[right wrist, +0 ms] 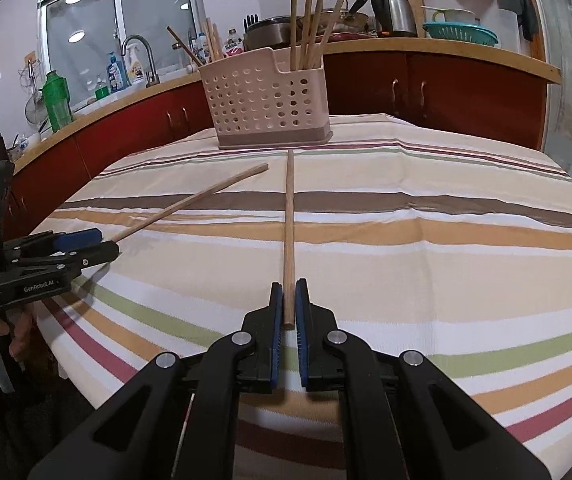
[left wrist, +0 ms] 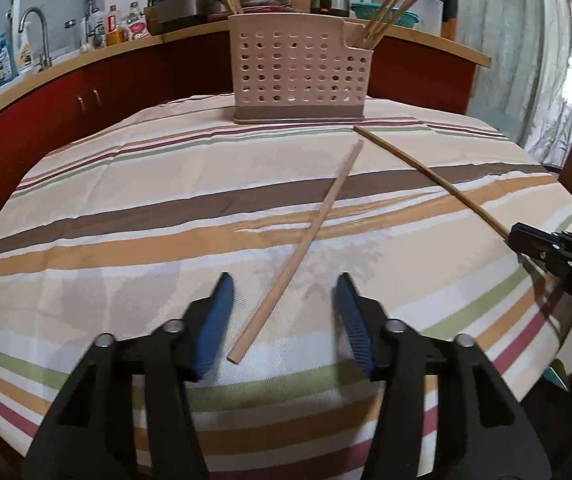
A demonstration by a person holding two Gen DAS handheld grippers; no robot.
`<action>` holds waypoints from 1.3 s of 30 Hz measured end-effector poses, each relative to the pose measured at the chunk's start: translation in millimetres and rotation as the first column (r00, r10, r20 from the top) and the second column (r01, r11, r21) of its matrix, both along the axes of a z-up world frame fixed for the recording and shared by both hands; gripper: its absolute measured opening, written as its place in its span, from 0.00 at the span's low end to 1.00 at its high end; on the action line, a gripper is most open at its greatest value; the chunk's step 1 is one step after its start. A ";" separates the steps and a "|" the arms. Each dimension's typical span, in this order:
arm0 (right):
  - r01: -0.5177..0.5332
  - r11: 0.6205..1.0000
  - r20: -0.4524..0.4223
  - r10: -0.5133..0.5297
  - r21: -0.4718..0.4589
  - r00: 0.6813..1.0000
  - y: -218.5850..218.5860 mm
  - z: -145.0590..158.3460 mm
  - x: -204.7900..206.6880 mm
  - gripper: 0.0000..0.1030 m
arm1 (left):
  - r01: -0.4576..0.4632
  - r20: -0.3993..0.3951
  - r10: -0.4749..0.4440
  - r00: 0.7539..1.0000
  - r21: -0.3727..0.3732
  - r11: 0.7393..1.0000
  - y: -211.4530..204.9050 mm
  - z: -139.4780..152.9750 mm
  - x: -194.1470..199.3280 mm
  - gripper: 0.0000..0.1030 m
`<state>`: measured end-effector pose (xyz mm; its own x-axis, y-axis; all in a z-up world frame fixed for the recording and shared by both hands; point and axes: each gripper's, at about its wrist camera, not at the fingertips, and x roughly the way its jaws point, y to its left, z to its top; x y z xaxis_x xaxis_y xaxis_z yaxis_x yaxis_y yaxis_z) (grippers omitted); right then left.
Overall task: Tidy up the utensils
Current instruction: 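Close the left tool on a chopstick while the right tool holds its own chopstick, then lift both held chopsticks upright and carry them over the pink caddy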
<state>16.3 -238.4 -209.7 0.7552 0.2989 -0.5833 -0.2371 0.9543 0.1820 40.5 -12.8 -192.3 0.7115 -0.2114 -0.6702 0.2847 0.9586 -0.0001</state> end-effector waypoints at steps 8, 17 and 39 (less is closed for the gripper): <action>0.004 1.000 0.010 -0.004 -0.001 1.000 2.0 -0.1 -1.3 0.07 | 0.049 -0.008 -0.049 0.999 -0.034 0.998 -2.1 0.8 -2.4 0.14; 0.006 1.000 0.017 -0.006 0.012 1.000 1.8 -1.3 -4.0 0.07 | 0.044 0.013 -0.044 0.999 -0.021 0.999 -3.3 -0.1 -9.0 0.14; 0.033 0.999 0.203 -0.038 0.031 0.978 -5.3 68.3 -26.2 0.07 | 0.009 0.194 0.006 0.981 -0.078 0.997 12.7 65.3 -23.6 0.06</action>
<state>-9.9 -243.6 -141.5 0.8680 0.2832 -0.4080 -0.2378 0.9582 0.1592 16.9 -0.2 -127.0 0.8261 -0.2587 -0.5006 0.2881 0.9574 -0.0193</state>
